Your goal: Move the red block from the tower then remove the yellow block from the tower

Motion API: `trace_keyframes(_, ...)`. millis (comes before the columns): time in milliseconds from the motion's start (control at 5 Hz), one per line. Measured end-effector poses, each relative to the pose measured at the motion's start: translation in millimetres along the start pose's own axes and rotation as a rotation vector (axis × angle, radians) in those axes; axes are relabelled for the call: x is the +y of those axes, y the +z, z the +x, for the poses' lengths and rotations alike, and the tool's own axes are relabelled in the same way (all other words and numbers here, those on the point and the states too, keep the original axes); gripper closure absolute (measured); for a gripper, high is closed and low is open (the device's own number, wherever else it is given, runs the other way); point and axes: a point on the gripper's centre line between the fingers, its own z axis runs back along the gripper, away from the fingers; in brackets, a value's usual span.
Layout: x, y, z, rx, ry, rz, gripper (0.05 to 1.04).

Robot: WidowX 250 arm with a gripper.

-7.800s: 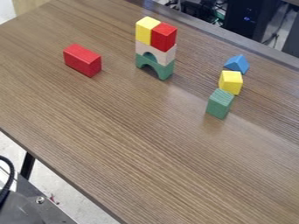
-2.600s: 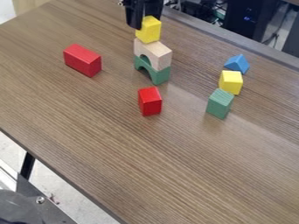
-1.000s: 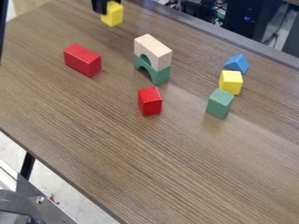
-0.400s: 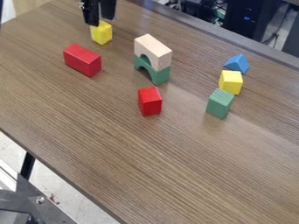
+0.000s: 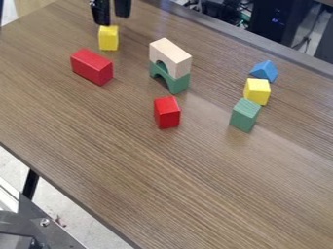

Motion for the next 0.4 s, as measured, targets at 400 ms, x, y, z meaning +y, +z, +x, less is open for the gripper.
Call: trace_keyframes(400, 34, 85, -31, -0.007, -0.155, -0.077, 0.083)
